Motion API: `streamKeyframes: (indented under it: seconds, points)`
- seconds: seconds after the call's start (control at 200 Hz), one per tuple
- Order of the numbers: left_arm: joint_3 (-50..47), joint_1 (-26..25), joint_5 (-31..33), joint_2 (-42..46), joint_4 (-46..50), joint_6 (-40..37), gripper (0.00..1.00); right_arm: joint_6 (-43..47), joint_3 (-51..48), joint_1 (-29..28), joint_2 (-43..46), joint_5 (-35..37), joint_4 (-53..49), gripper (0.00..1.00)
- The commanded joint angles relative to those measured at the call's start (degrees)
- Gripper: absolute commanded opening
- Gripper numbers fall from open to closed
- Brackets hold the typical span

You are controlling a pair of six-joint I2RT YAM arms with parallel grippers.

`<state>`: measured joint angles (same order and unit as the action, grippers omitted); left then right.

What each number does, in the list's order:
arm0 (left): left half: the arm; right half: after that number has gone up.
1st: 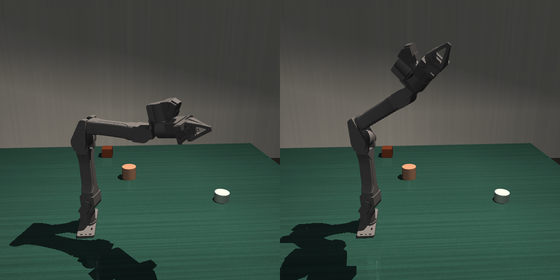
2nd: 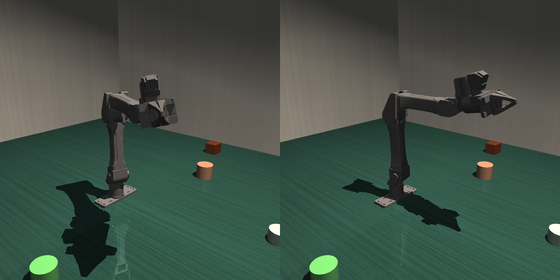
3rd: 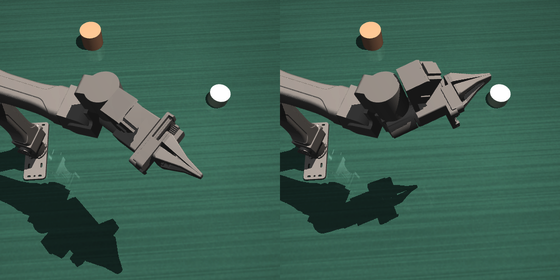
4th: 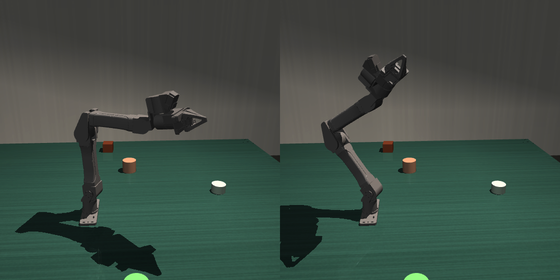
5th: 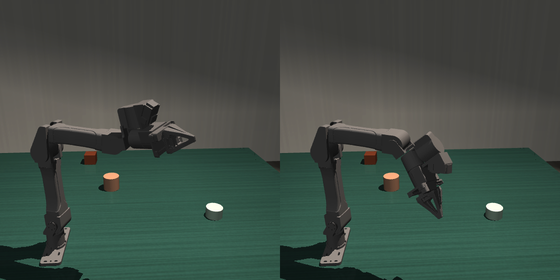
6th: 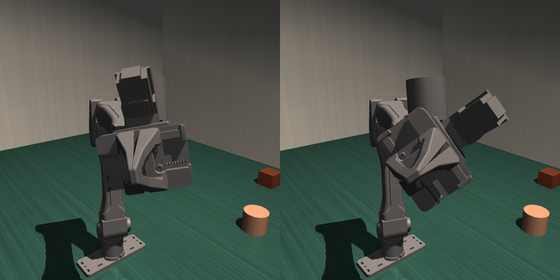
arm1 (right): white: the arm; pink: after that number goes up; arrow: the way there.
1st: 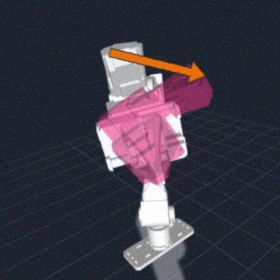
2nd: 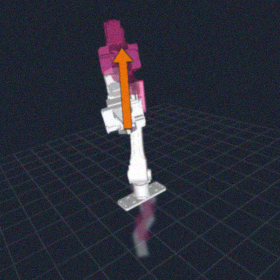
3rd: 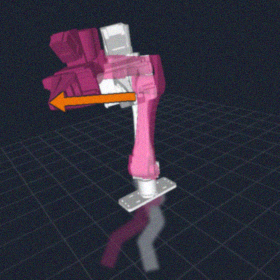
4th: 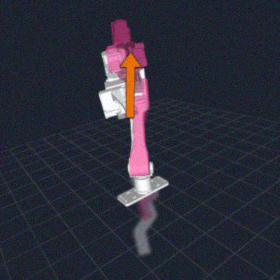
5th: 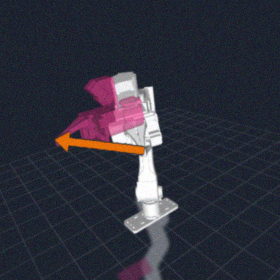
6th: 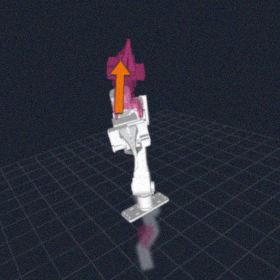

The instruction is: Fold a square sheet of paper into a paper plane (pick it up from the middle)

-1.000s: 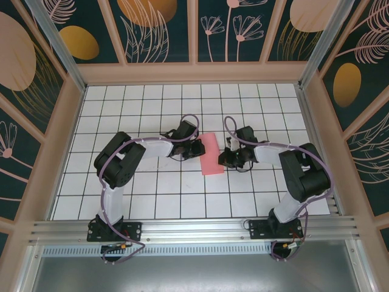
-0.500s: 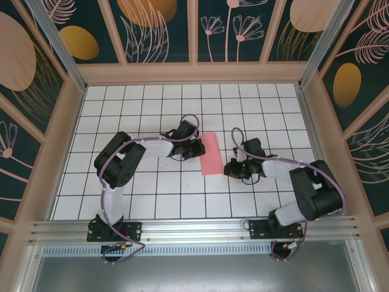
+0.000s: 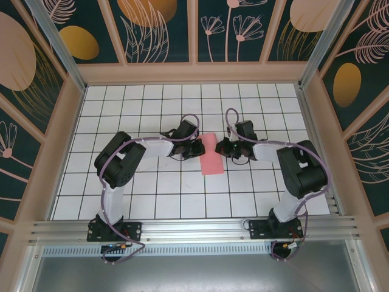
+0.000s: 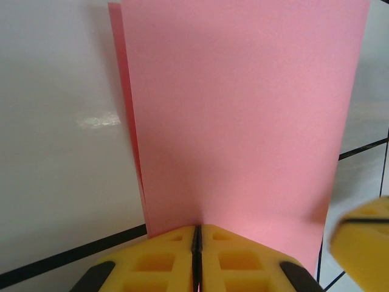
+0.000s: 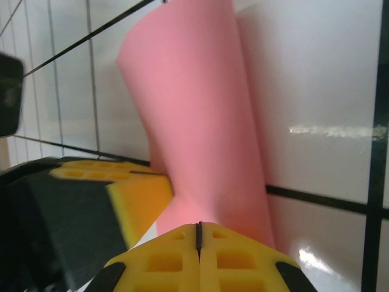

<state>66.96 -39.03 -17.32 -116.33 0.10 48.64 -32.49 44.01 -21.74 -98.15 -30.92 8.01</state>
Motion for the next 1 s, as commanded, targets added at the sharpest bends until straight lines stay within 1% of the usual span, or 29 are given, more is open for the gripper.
streamKeyframes:
  seconds: [0.0,0.16,0.25,0.375,0.49,0.59,0.656,0.811,0.996]
  points:
    - [-2.1,0.0,6.7,-6.3,8.9,-0.8,0.12,-2.1,1.6,0.3,-2.9,0.6,5.7,0.05]
    - [-2.2,0.0,7.5,-6.4,9.8,-0.4,0.12,-2.8,-1.0,2.0,-3.6,1.1,8.8,0.05]
    - [-2.4,-0.1,8.0,-6.5,10.2,-0.3,0.11,-3.0,-3.0,3.7,-3.0,2.8,9.0,0.04]
    - [-3.0,0.0,8.1,-5.9,9.9,-0.5,0.1,-1.1,-3.9,5.7,-1.3,8.0,5.2,0.04]
    - [-2.9,-0.1,7.9,-6.0,9.9,-0.8,0.1,0.0,-2.9,5.9,0.8,5.4,4.4,0.05]
    - [-2.7,0.0,7.9,-5.9,9.9,-0.7,0.1,-0.4,-2.0,4.7,3.8,2.4,5.6,0.05]
    - [-2.7,0.0,7.8,-5.9,9.9,-0.6,0.1,-0.6,-0.9,3.4,4.2,1.1,5.6,0.05]
    - [-2.6,0.0,7.8,-6.0,10.1,-0.7,0.1,-0.5,2.8,-0.1,-0.9,1.0,4.4,0.05]
    - [-2.7,-0.1,7.9,-6.0,10.3,-0.6,0.09,-1.8,6.3,-0.1,-7.4,0.2,7.1,0.05]
